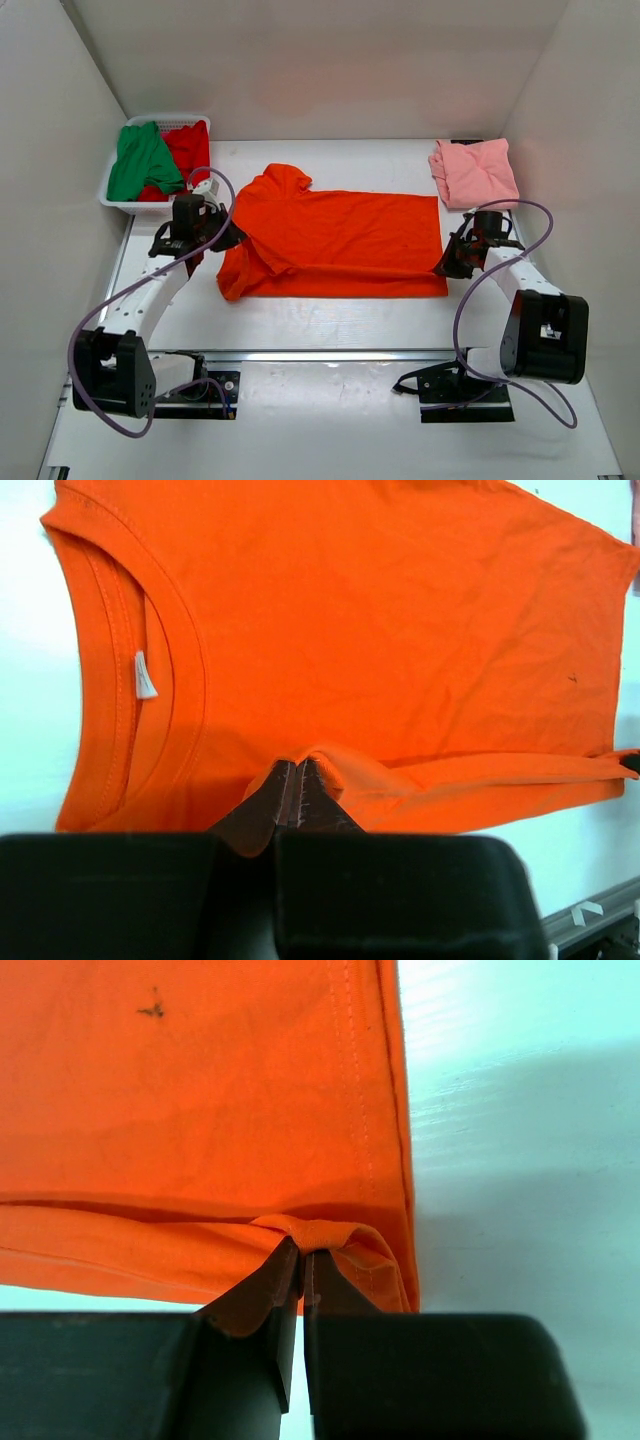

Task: Fold and stack the t-shirts
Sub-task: Fold the flattened tshirt in 1/3 of the way

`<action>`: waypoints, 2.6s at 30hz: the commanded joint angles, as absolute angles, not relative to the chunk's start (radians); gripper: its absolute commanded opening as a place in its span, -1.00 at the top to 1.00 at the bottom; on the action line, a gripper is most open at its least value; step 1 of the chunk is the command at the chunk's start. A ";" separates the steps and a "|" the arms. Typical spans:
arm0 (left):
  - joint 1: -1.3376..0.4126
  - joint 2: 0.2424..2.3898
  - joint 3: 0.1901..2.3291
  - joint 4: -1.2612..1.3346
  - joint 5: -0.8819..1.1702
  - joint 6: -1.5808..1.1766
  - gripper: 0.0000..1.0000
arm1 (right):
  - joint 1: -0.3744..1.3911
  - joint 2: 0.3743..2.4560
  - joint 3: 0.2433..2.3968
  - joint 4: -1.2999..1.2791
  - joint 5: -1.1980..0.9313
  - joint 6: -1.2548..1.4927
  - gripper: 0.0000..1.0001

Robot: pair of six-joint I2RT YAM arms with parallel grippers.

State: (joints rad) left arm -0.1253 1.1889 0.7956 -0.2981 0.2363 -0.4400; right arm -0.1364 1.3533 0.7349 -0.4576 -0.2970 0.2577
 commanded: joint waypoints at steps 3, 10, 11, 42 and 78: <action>-0.118 1.242 0.870 -0.229 0.225 -0.411 1.00 | -0.149 1.385 0.779 -0.399 -0.299 0.239 0.99; -0.103 1.321 0.916 -0.196 0.222 -0.413 1.00 | -0.150 1.436 0.816 -0.377 -0.290 0.253 1.00; -0.104 1.331 0.908 -0.192 0.224 -0.410 1.00 | -0.153 1.440 0.819 -0.362 -0.301 0.255 1.00; -0.153 0.908 0.496 -0.451 0.152 -0.643 -0.17 | -0.140 1.186 0.753 -0.439 -0.241 0.225 -0.26; -0.189 1.018 0.511 -0.350 -0.008 -0.572 1.00 | -0.029 1.230 0.701 -0.374 -0.285 0.304 0.34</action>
State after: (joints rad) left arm -0.1917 1.0229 0.4633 -0.3340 -0.0082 -0.6117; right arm -0.0731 1.2106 0.6880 -0.4095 -0.2798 0.2676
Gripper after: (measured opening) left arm 0.011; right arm 0.357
